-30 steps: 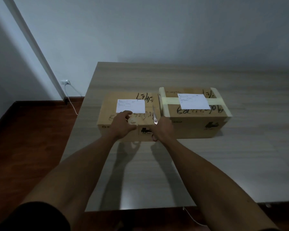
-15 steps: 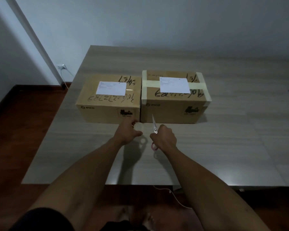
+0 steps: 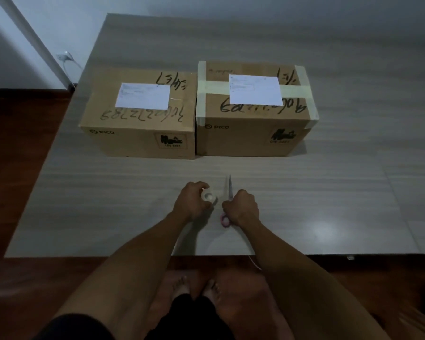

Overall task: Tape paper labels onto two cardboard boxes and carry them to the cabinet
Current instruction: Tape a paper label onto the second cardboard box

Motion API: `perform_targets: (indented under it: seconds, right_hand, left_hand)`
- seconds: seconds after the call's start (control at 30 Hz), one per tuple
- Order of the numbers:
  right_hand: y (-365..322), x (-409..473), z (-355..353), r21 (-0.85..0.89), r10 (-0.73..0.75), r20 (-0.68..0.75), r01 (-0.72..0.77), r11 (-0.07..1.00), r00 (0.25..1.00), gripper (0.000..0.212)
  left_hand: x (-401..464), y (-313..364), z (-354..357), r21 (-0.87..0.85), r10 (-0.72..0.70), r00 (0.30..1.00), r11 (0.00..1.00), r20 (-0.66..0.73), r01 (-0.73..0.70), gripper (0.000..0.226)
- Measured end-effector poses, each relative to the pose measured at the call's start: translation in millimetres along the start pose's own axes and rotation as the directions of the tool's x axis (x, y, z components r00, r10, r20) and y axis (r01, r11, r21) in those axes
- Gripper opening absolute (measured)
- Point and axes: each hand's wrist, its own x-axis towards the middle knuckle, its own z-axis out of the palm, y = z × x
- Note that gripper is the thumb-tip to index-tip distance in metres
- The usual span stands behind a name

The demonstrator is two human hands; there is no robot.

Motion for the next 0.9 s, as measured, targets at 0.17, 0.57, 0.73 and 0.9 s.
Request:
perform_targets:
  seconds: [0.17, 0.57, 0.73, 0.9]
  right_hand:
    - [7, 3, 11, -0.058, -0.029, 0.013, 0.030, 0.998, 0.999, 0.024]
    - [-17, 3, -12, -0.121, -0.150, -0.047, 0.144, 0.982, 0.988, 0.033]
    - [-59, -5, -34, -0.100, -0.232, -0.101, 0.222, 0.970, 0.968, 0.032]
    - [-108, -23, -46, -0.061, -0.328, -0.130, 0.323, 0.944, 0.936, 0.029]
  left_hand:
    - [1, -5, 15, -0.022, -0.004, 1.000, 1.000, 0.004, 0.004, 0.061]
    - [6, 6, 0, -0.058, -0.028, 1.000, 0.998, -0.005, 0.027, 0.068]
    - [2, 15, -44, -0.064, -0.025, 0.992, 0.998, -0.120, 0.018, 0.057]
    - [-9, 15, -96, -0.053, -0.016, 0.973, 0.999, -0.230, 0.004, 0.056]
